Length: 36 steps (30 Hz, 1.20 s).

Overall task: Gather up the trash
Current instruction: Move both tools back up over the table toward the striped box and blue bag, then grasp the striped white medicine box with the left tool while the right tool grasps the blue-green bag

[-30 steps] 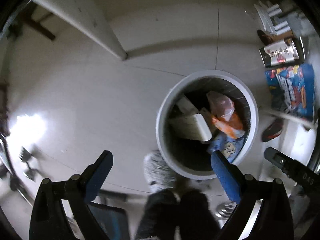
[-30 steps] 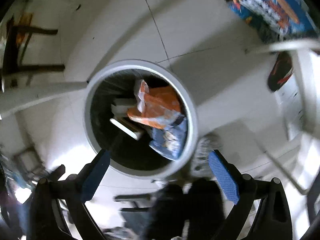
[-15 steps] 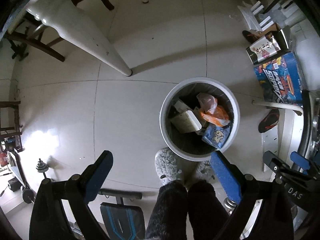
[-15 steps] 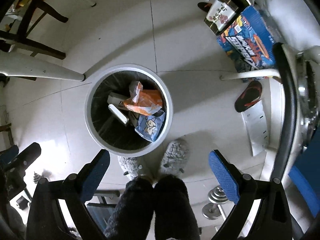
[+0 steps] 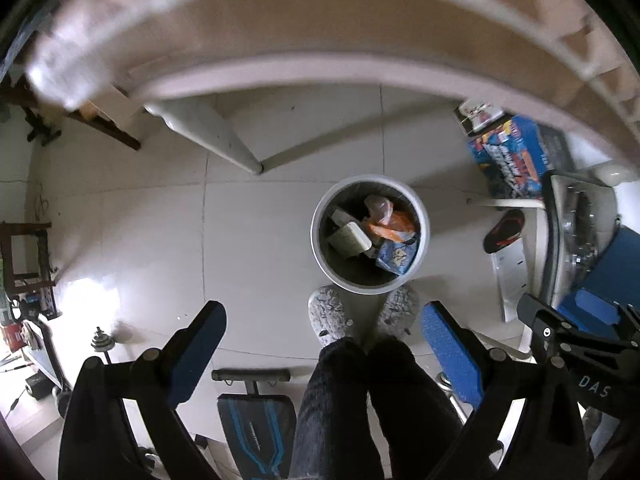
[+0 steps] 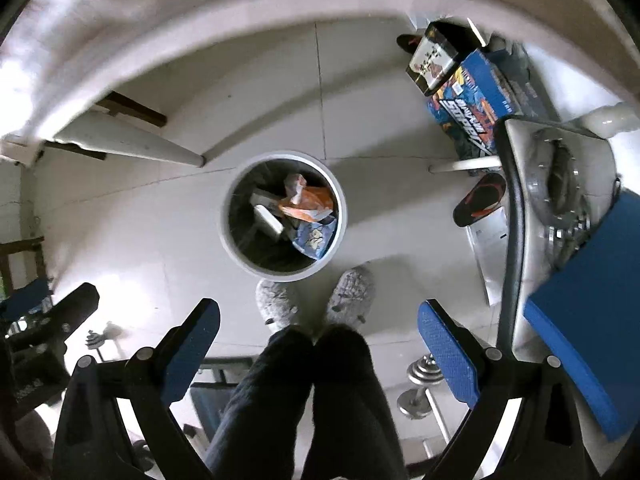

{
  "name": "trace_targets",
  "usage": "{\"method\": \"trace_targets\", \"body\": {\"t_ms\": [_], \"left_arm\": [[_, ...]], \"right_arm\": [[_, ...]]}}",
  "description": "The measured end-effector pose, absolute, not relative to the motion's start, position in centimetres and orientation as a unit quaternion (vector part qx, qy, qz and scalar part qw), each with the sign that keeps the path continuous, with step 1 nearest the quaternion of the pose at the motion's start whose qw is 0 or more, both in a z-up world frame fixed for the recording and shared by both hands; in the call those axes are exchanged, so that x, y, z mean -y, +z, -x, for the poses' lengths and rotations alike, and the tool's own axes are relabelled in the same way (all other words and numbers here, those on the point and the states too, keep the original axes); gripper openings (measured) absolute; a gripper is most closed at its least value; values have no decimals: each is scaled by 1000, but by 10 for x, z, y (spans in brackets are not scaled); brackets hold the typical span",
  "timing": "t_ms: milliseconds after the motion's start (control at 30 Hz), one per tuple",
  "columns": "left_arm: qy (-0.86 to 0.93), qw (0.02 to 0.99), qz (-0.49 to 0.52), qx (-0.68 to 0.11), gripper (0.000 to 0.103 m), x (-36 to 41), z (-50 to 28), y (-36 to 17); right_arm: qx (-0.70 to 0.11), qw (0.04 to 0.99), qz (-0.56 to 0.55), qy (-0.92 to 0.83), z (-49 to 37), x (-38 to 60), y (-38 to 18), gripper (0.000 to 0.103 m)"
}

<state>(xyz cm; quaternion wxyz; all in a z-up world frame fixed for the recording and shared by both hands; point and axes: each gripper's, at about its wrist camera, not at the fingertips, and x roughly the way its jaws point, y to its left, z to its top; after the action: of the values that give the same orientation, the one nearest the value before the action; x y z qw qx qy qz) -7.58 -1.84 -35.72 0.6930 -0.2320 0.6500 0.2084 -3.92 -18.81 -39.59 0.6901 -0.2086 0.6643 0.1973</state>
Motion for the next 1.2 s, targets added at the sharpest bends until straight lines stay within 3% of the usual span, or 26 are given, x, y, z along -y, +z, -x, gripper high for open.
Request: {"method": "trace_targets", "body": {"t_ms": [367, 567, 867, 1200], "left_arm": [[239, 741, 218, -588, 100, -10, 69, -221], [266, 766, 220, -543, 100, -35, 6, -170], [261, 791, 94, -546, 100, -72, -187, -159], [207, 770, -83, -598, 100, -106, -420, -194]], "right_arm": [[-637, 725, 139, 220, 42, 174, -236, 100], [-615, 751, 93, 220, -16, 155, -172, 100], [-587, 767, 161, 205, -221, 109, -100, 100], [-593, 702, 349, 185, -495, 24, -112, 100]]}}
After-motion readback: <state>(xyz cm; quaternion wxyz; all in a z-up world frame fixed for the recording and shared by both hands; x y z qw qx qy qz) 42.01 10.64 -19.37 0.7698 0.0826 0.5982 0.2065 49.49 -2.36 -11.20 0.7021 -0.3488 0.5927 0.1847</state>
